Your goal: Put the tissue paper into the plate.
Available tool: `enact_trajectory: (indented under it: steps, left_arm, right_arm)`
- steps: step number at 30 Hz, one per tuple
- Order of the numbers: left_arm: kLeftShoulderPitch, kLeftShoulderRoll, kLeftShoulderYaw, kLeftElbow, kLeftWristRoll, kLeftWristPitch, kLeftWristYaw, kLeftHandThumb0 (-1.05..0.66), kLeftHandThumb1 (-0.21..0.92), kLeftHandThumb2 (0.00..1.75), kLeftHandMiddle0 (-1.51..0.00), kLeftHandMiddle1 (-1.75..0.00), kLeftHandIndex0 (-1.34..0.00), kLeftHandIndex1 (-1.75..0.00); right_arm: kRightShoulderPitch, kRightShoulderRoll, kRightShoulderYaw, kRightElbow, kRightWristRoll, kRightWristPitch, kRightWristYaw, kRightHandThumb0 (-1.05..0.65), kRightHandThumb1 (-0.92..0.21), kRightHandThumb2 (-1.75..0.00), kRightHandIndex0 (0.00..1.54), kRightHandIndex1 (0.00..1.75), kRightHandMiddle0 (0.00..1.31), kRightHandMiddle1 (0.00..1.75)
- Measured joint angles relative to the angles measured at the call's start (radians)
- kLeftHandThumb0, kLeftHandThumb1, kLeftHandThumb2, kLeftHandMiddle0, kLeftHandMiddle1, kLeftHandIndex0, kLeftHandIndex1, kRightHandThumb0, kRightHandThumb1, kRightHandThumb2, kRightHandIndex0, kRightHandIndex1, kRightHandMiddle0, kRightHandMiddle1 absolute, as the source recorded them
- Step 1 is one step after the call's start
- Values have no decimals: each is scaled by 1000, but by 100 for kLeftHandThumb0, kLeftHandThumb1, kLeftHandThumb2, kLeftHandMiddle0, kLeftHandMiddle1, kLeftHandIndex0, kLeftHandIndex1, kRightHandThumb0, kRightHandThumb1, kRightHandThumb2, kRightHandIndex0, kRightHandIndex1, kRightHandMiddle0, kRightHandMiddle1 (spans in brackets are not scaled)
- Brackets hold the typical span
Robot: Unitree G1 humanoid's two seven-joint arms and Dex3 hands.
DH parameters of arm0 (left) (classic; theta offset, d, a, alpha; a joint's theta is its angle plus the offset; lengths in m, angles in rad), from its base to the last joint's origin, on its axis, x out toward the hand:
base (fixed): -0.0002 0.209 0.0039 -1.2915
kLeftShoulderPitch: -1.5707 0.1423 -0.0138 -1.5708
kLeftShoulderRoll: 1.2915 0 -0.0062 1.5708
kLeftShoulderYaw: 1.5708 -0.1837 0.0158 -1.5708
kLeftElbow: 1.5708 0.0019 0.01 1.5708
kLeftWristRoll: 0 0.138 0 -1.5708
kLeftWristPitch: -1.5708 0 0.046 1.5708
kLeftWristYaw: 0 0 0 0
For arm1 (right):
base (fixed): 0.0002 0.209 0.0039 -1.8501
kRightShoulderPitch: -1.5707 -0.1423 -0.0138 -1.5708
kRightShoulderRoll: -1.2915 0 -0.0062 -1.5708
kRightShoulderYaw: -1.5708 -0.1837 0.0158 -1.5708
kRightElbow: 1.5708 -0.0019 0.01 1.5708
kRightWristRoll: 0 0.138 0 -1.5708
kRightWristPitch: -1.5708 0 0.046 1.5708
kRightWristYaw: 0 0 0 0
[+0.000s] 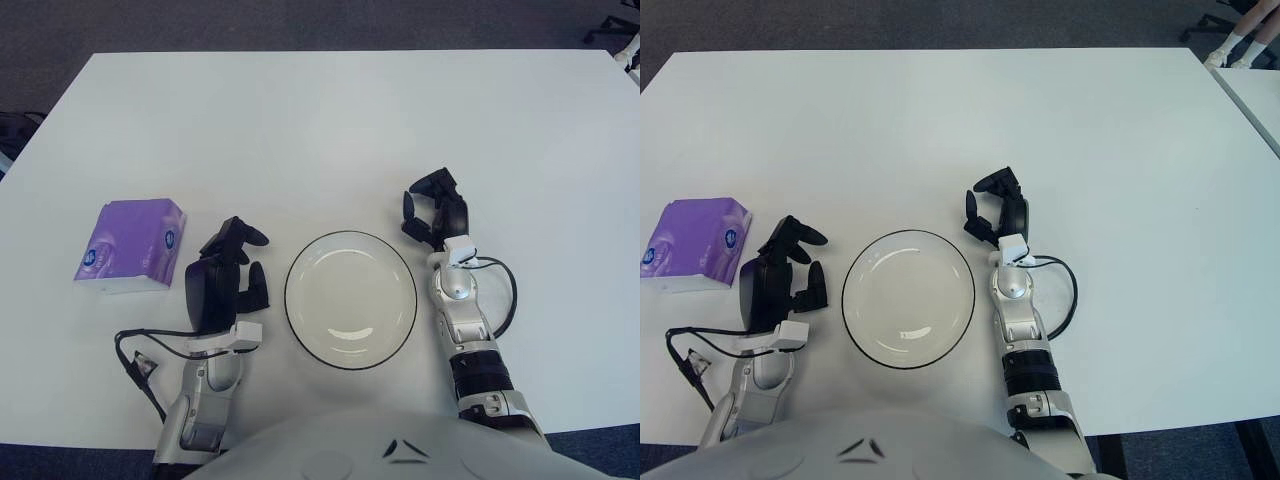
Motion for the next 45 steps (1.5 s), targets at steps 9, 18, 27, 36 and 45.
enact_trajectory:
  steps: [9, 18, 27, 36, 45]
  left_arm:
    - [16, 14, 57, -171, 22, 1, 16, -1, 24, 141, -70, -169, -44, -175]
    - [6, 16, 82, -161, 78, -60, 160, -33, 52, 106, -44, -172, -41, -175]
    - [3, 37, 123, -145, 144, -35, 195, -93, 91, 73, -6, -168, -6, -175]
    - [1, 40, 125, -143, 157, -33, 196, -96, 92, 71, -5, -168, -4, -175]
    - [1, 45, 131, -142, 156, -33, 196, -96, 92, 71, -5, -168, -4, -175]
  right_arm:
    - [0, 4, -1, 0, -1, 0, -10, -40, -59, -98, 61, 139, 40, 175]
    - [-3, 12, -1, 0, -1, 1, -17, -40, -60, -97, 61, 138, 39, 175]
    - [-9, 17, 0, 1, -1, 7, -20, -40, -61, -95, 61, 139, 38, 175]
    - [-12, 24, 0, 2, -2, 7, -23, -39, -61, -95, 61, 139, 38, 175]
    - [-12, 28, 1, 3, -3, 7, -29, -39, -61, -95, 61, 139, 38, 175]
